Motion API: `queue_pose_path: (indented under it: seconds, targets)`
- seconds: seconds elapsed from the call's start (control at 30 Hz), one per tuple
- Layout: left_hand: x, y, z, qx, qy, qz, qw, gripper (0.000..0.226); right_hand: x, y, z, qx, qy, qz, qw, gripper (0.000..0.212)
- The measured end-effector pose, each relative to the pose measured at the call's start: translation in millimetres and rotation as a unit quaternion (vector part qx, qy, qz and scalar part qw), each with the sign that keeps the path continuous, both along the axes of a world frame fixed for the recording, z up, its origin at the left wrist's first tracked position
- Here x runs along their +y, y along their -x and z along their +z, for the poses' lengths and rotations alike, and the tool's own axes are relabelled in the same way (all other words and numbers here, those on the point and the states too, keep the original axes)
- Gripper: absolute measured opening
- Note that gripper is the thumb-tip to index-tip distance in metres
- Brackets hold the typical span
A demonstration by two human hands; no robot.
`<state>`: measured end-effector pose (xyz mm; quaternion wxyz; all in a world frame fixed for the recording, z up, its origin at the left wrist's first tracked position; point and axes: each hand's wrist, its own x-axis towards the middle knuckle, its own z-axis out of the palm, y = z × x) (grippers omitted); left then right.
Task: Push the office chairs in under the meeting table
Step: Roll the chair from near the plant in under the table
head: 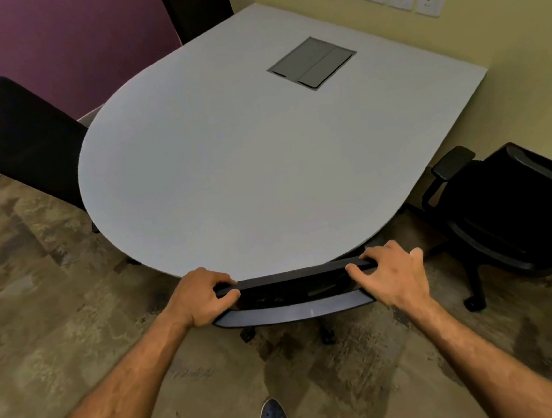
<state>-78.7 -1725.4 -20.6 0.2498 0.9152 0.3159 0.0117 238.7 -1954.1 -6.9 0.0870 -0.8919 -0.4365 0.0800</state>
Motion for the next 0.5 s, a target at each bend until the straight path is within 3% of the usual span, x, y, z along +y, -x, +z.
queue_pose_path:
  seconds: [0.3, 0.4, 0.5]
  targets:
    - [6.6, -10.7, 3.9, 0.049, -0.005, -0.067, 0.997, 0.046, -10.5, -6.4, 1.3, 0.014, 0.011, -0.009, 1.000, 0.053]
    - [14.0, -19.8, 14.4, 0.082, 0.000, -0.081, 0.993, 0.058, -12.8, -0.1, 8.7, 0.052, 0.005, 0.001, 0.999, 0.057]
    - [-0.2, -59.0, 34.9, 0.085, -0.002, -0.087, 0.993, 0.057, -26.0, -2.5, 28.6, 0.130, -0.067, -0.018, 0.989, 0.044]
